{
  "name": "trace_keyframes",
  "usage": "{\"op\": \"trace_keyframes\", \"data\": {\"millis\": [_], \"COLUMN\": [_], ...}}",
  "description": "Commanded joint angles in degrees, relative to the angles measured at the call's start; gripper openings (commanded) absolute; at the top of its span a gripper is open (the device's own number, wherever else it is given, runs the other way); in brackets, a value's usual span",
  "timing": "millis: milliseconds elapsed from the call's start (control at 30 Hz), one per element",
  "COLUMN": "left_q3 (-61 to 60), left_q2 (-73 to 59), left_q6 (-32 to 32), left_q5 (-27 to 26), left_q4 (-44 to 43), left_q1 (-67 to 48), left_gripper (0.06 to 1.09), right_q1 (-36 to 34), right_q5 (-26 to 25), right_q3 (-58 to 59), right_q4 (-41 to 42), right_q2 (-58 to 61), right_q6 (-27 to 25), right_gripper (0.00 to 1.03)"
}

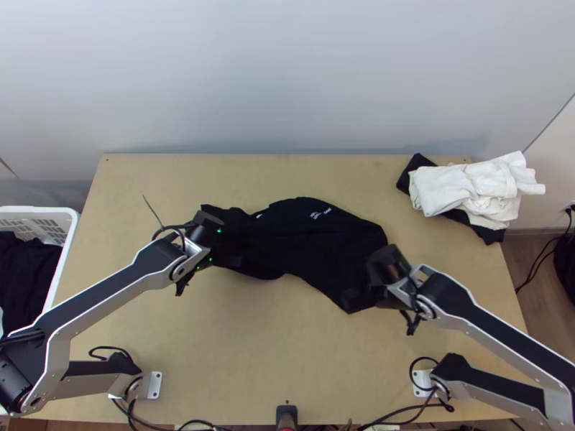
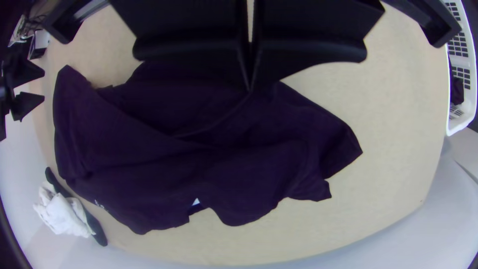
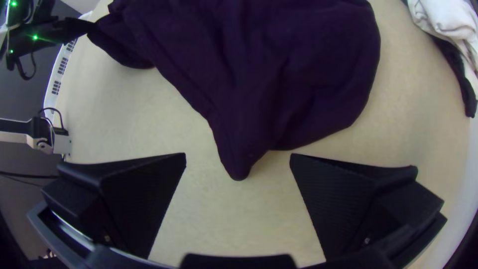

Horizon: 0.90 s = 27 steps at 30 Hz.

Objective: Fold the t-shirt

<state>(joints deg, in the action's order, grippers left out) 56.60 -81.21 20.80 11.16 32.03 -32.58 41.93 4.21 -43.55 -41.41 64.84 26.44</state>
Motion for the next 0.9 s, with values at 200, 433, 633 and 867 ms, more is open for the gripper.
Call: {"op": "trace_keyframes", "data": {"millis": [200,433,633,867], "left_q3": [-0.2,-0.1,0.4,7.2], "left_q2": [1.0,0.7,1.0,2.0], "left_q6": [0.1,0.1,0.0,1.2], "left_q5": [0.1,0.1,0.1,0.1], "left_q4": [0.6,0.6,0.6,2.6], "left_q1": [1.2,1.1,2.1,6.2], "left_gripper": [0.10,0.10,0.10,0.10], "right_q1": [2.5,3.7,2.7,-7.4], "right_q5": [1.7,1.7,1.6,1.5], "right_q3": [4.3,3.5,1.3,-6.7], "right_q4": [7.8,13.4,15.4,11.3], "right_q2": [6.5,12.2,14.1,7.8], "right_q6": [3.8,4.1,1.0,-2.8], "right_gripper": [0.91,0.69,0.02,0.03]}}
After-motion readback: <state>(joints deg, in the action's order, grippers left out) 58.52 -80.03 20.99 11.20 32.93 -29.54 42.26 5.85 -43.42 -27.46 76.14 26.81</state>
